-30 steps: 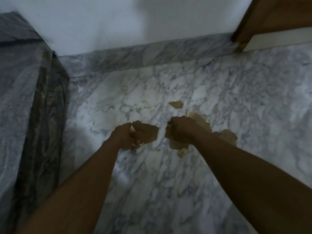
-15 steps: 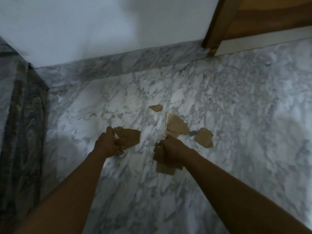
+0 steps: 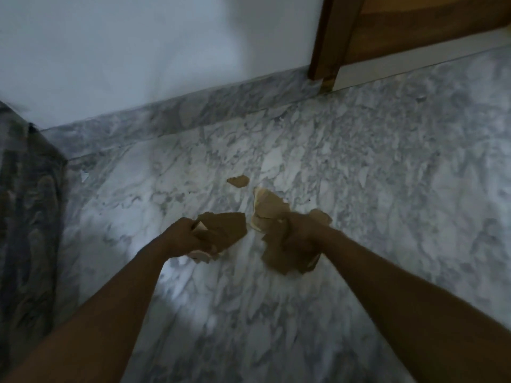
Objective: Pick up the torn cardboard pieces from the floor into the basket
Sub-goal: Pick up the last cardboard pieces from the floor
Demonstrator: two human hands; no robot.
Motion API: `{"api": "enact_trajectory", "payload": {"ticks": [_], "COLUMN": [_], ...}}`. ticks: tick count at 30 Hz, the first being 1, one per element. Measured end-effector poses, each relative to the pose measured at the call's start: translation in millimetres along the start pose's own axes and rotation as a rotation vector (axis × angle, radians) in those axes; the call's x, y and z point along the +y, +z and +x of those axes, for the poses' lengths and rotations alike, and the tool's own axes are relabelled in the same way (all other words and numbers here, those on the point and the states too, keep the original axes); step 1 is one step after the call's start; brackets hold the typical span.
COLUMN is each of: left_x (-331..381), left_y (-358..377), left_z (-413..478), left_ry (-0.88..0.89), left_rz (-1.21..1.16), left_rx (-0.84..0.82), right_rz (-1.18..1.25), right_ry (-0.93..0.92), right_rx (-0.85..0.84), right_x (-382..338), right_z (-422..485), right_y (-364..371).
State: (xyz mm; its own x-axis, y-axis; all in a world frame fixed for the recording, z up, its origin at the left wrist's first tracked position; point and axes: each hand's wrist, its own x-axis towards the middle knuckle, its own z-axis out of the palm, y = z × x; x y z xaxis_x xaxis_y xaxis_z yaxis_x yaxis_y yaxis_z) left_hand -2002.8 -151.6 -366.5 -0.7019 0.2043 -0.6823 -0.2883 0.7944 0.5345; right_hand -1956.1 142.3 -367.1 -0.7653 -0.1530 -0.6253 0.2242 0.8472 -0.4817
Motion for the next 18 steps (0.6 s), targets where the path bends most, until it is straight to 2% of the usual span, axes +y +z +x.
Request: {"api": "enact_trajectory", "payload": {"ticks": [3, 5, 9, 12, 15, 18], "left_x": [60, 93, 118, 116, 110, 115], "left_y": [13, 30, 68, 86, 91, 93], "left_z": [20, 43, 81, 90, 91, 89], "left_ry": [0.125, 0.212, 0.313, 0.373, 0.305, 0.203], "left_rz": [0.208, 0.352, 0.716, 0.735, 0.749, 0.686], "left_rx": [-0.086, -0.106, -0.097, -0.061, 0.017, 0.047], "right_rz": [-0.018, 0.011, 0.061, 0.049, -0.056, 0.029], "right_ry": [0.167, 0.240, 0.293, 0.272, 0.188, 0.198], "right_rx": [0.148, 0.168, 0.170, 0.248, 0.302, 0.276], "right_x": [31, 52, 79, 86, 86, 82], "right_z": [-8, -6, 11, 17, 13, 10], "right_y": [-53, -68, -39, -13, -7, -15]}}
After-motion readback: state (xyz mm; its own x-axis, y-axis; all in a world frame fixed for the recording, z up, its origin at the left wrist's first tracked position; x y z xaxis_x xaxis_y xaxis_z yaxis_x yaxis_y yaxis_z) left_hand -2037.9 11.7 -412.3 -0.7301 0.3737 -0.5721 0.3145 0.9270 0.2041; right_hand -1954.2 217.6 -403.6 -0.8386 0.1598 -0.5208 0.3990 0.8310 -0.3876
